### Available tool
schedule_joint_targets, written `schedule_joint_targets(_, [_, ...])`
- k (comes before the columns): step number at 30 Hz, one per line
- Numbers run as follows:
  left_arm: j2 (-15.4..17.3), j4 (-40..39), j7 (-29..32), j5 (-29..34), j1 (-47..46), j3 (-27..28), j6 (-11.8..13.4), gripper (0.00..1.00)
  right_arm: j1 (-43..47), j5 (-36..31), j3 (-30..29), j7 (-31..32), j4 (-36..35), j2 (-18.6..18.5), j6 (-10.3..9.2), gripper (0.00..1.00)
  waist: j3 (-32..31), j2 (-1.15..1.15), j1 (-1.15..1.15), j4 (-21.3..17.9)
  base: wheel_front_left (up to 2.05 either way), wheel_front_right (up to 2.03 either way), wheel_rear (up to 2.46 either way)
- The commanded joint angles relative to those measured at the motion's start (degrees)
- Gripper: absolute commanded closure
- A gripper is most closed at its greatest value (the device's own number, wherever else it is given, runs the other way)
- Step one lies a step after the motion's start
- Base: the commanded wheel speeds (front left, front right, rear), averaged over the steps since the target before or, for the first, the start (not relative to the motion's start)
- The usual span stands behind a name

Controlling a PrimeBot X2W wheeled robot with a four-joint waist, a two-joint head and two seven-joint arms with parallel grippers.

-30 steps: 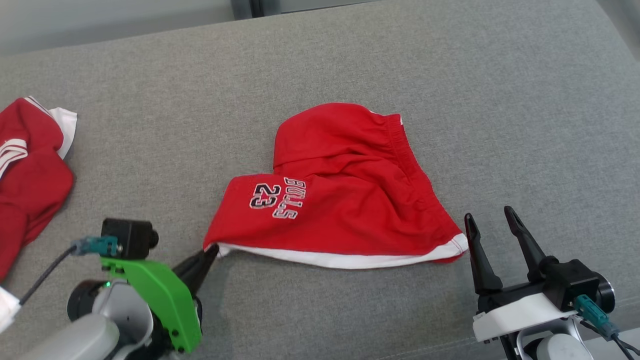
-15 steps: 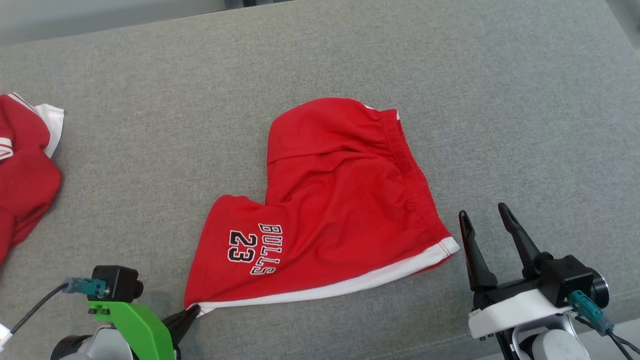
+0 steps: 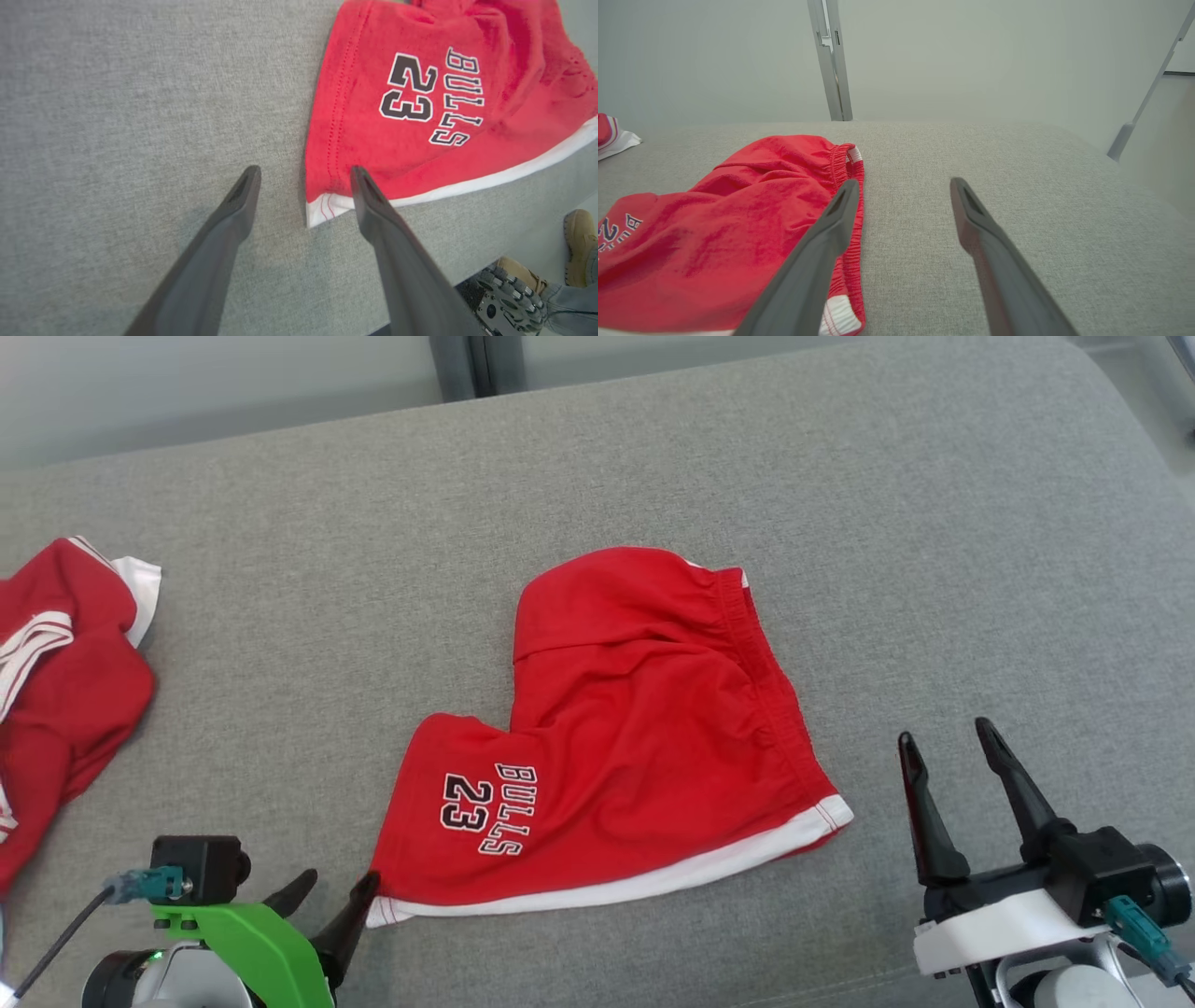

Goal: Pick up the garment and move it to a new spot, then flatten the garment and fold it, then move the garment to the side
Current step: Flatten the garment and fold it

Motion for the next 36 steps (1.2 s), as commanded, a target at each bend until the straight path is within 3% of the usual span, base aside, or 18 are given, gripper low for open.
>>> schedule_joint_targets(1, [-0.5,0.2,-1.8,0.9,1.3,0.7,1.1,0.0,0.7,-0.4,-0.5,-0.2,-0.8,-0.5,-0.02,0.0,-1.6,0.0,0.0,1.7,0.0,0.0,0.0])
schedule_joint_targets(8, [-4.2,1.6,-12.4,0.9,3.7,5.1,3.6,0.0,2.1,-0.8,-2.6,-0.2,-4.1,-2.2,-0.02,0.0,-4.3,0.0,0.0,5.2,0.0,0.0,0.0])
schedule_joint_targets(15, [-8.2,5.4,-16.9,3.9,5.7,10.0,1.5,0.0,4.1,-0.9,-3.2,-0.2,-4.0,-2.9,-0.02,0.0,-8.1,0.0,0.0,8.6,0.0,0.0,0.0])
schedule_joint_targets(22, [-14.0,8.8,-17.2,13.7,9.3,19.1,-0.7,0.0,5.2,-0.9,-3.4,-0.2,-3.2,-2.6,-0.02,0.0,-10.1,0.0,0.0,10.3,0.0,0.0,0.0])
schedule_joint_targets(29, [-20.0,11.7,-17.1,27.3,15.1,28.1,-6.6,0.0,6.1,-0.5,-2.8,-0.2,-2.4,-1.9,-0.02,0.0,-10.6,0.0,0.0,10.1,0.0,0.0,0.0])
schedule_joint_targets(36, [-23.8,15.0,-17.1,36.2,18.7,31.8,-12.5,0.0,5.5,-0.9,-2.2,-0.2,-0.7,-3.0,-0.03,0.0,-9.5,0.0,0.0,8.6,0.0,0.0,0.0])
